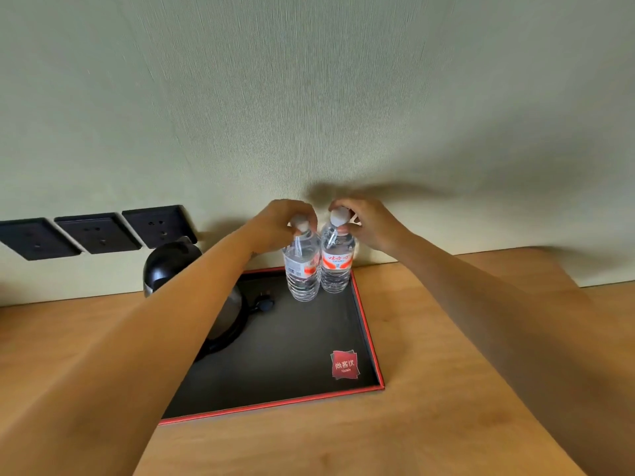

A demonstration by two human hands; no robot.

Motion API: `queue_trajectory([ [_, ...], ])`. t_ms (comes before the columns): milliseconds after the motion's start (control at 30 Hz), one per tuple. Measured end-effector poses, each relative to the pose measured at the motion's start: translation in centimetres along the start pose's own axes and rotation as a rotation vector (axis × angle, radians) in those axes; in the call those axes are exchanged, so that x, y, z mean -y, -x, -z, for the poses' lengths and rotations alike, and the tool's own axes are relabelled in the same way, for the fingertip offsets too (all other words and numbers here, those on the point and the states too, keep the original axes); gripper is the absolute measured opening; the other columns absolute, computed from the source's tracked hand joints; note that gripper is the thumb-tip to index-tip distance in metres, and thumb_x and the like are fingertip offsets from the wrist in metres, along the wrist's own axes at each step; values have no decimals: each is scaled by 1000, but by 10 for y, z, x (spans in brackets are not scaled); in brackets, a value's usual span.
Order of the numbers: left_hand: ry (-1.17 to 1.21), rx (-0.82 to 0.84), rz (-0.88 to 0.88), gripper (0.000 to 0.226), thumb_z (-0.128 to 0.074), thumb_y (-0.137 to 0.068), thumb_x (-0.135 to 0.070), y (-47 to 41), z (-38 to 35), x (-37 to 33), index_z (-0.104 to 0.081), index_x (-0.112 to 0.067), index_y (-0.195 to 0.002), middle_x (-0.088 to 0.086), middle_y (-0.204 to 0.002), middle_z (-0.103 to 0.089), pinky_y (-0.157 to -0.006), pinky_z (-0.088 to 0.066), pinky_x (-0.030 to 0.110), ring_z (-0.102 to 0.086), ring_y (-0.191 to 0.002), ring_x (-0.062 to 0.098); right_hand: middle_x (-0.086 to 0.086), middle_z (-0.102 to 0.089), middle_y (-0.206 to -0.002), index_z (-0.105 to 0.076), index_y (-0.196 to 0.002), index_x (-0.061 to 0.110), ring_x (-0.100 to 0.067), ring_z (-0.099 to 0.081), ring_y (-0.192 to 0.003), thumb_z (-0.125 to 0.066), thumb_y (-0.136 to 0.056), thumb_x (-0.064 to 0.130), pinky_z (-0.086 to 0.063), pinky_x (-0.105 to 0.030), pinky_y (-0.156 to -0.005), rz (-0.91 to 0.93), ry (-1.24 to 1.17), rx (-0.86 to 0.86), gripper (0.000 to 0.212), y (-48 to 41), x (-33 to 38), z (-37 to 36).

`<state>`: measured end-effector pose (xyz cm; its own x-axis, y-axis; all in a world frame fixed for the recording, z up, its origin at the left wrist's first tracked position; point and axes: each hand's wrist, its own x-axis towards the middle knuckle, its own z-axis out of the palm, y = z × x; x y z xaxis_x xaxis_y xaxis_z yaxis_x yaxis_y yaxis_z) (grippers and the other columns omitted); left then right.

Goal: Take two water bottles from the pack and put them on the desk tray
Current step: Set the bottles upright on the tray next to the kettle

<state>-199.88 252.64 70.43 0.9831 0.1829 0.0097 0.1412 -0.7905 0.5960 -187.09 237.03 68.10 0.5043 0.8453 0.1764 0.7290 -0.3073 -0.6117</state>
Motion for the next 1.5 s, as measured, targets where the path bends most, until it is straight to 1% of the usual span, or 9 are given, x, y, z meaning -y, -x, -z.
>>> queue_trajectory([
  [200,-83,-282,165,47,-78,-66,-30,-1,-12,2,-57,-4,-98,7,-92,-49,-69,-33,28,-46,-83,21,-10,-66,-106,-60,-105,13,-14,-51,-86,-68,-75,-2,-38,-25,-71,3,-5,-10,34,0,3,-1],
  [267,-105,-282,201,38,-75,-70,-27,-1,-15,1,-59,0,-92,11,-84,-55,-65,-31,28,-49,-79,23,-10,-66,-106,-59,-104,13,-15,-51,-85,-68,-75,-2,-38,-25,-70,7,1,-6,34,1,3,-1],
  [367,-49,-289,139,27,-70,-72,-11,1,-18,-3,-64,-1,-96,18,-95,-66,-68,-34,29,-53,-82,25,-12,-65,-106,-60,-103,12,-16,-53,-86,-66,-74,-5,-39,-26,-70,24,26,-13,34,0,4,-1],
  [533,-28,-291,66,26,-64,-74,-2,4,-20,-4,-61,0,-99,21,-102,-65,-77,-43,35,-57,-93,34,-13,-66,-105,-60,-101,10,-16,-53,-86,-64,-74,-8,-42,-25,-72,46,0,-18,32,1,6,0],
  [700,-18,-273,42,25,-63,-74,-1,3,-20,-4,-60,-1,-100,20,-102,-65,-77,-42,34,-56,-94,33,-13,-64,-104,-61,-99,7,-15,-52,-86,-62,-73,-13,-35,2,-63,65,-3,11,33,0,4,5],
  [900,37,-308,69,22,-64,-72,0,2,-21,-1,-62,-1,-95,20,-97,-66,-74,-42,31,-57,-89,30,-14,-65,-105,-60,-103,8,-17,-53,-88,-65,-74,-5,-43,-30,-75,80,18,-6,32,0,4,4],
  [1133,56,-317,91,24,-66,-73,-5,2,-21,7,-60,-2,-96,20,-97,-65,-71,-42,33,-56,-85,28,-16,-67,-103,-61,-106,6,-26,-58,-86,-68,-73,-2,-49,-47,-80,80,62,-40,34,2,10,3],
  [1333,52,-304,93,29,-68,-75,-11,3,-23,9,-59,-5,-101,18,-102,-64,-73,-39,30,-58,-90,30,-16,-63,-112,-56,-113,8,-31,-58,-99,-68,-76,-1,-49,-47,-85,66,65,-35,40,6,8,0],
  [1500,51,-255,103,40,-65,-78,-13,4,-19,3,-56,-9,-116,17,-114,-62,-80,-38,30,-56,-102,32,-16,-57,-126,-42,-129,13,-29,-54,-110,-69,-77,7,-41,-30,-85,32,91,1,59,11,7,-1],
])
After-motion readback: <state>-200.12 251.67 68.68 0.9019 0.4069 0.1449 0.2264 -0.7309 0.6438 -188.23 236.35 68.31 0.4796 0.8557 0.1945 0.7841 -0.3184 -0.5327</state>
